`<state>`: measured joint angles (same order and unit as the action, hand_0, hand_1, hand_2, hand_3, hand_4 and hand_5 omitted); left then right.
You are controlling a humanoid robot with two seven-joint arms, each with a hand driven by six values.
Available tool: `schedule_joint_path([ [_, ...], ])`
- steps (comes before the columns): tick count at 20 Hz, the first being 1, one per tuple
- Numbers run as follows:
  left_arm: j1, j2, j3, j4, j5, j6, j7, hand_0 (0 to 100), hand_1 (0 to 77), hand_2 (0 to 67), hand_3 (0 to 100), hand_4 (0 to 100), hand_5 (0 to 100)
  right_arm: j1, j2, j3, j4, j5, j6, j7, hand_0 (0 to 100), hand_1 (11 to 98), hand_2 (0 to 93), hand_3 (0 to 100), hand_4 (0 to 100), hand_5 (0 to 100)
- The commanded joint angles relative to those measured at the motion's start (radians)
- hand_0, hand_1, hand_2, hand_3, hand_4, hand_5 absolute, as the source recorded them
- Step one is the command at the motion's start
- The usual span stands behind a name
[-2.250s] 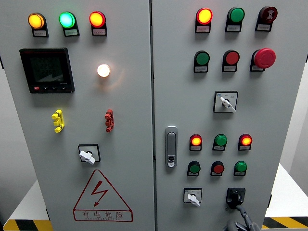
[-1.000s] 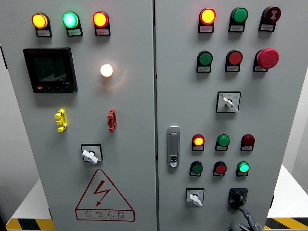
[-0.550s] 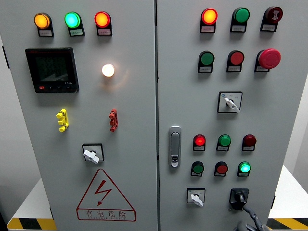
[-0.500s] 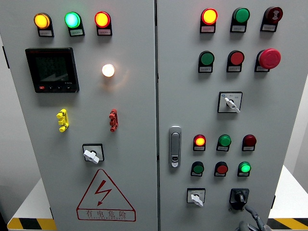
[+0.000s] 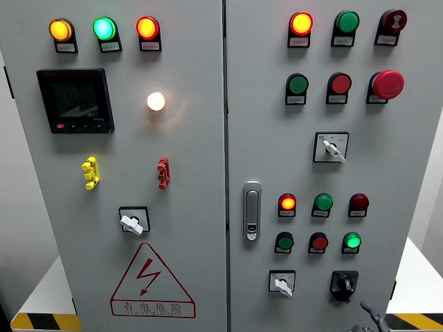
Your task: Trip black knob to open circuit
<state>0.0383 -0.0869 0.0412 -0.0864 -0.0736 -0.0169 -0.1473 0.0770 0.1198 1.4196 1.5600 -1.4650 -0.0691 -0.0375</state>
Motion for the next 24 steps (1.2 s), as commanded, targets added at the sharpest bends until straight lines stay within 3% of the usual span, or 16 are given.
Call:
schedule_joint_path([
  [1, 0.000, -0.001, 0.000, -0.001, 0.000, 0.000, 0.000, 0, 3.4, 12.7, 21, 7, 2, -0.029, -0.0002, -0.001, 0.034, -0.006, 0.000, 0.001, 84, 46.1, 6.5, 44, 39, 65],
  [3, 0.000, -0.001, 0.000, 0.001, 0.000, 0.000, 0.000, 0, 3.4, 12.7, 21, 7, 2, -0.062, -0.0002, -0.005, 0.054, -0.015, 0.000, 0.001, 84, 46.9, 7.2, 38, 31, 58],
  [7, 0.000, -0.001, 0.000, 0.001, 0.000, 0.000, 0.000, 0, 3.4, 12.7, 21, 7, 2, -0.120, -0.0002, -0.013, 0.097, -0.023, 0.000, 0.001, 84, 47.7, 8.6, 33, 27, 52],
  [14, 0.000, 0.001, 0.000, -0.001, 0.000, 0.000, 0.000, 0, 3.5, 12.7, 21, 7, 2, -0.161, 0.0029, -0.016, 0.127, -0.063, 0.000, 0.002, 85, 48.7, 10.9, 30, 23, 39],
  [15, 0.000, 0.001, 0.000, 0.001, 0.000, 0.000, 0.000, 0, 3.6, 12.7, 21, 7, 2, -0.161, 0.0059, -0.016, 0.127, -0.072, 0.000, 0.002, 85, 48.7, 11.1, 30, 23, 38],
  [16, 0.000, 0.001, -0.001, 0.001, 0.000, 0.000, 0.000, 0, 3.6, 12.7, 21, 7, 2, -0.163, 0.0135, -0.017, 0.129, -0.089, 0.000, 0.002, 85, 48.7, 11.2, 30, 23, 38],
  [18, 0.000, -0.001, 0.000, 0.001, 0.000, 0.000, 0.000, 0, 3.6, 12.7, 21, 7, 2, -0.186, 0.0136, -0.030, 0.129, -0.103, -0.001, 0.005, 85, 48.7, 11.7, 29, 23, 38],
  [24, 0.000, 0.001, -0.001, 0.001, 0.000, 0.000, 0.000, 0, 3.6, 12.7, 21, 7, 2, -0.189, 0.0136, -0.042, 0.130, -0.141, -0.014, 0.007, 86, 48.3, 12.4, 28, 24, 39],
])
